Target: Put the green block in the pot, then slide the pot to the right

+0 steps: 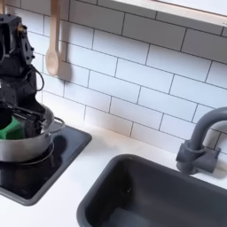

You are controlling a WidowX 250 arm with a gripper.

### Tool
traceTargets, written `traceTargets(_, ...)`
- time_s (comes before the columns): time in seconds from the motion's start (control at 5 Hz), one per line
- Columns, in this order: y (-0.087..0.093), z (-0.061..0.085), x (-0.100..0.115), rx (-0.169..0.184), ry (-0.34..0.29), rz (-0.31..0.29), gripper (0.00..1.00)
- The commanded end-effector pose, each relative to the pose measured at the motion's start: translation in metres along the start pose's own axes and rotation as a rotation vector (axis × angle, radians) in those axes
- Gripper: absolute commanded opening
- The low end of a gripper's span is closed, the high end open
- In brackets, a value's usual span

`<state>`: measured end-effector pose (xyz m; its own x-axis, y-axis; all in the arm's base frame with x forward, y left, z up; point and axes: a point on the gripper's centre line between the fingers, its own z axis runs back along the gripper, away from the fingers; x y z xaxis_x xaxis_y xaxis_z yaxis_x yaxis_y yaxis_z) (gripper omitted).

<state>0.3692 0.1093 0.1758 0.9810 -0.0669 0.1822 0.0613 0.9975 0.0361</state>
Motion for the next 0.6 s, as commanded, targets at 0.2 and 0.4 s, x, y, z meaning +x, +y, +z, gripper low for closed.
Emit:
traceTargets(0.2,-0.028,0.001,-0.012,-0.023,0.009,-0.049,1.0)
traceTargets(0.4,-0.038,0.001,-0.017,-0.031,0.014,-0.064,1.0)
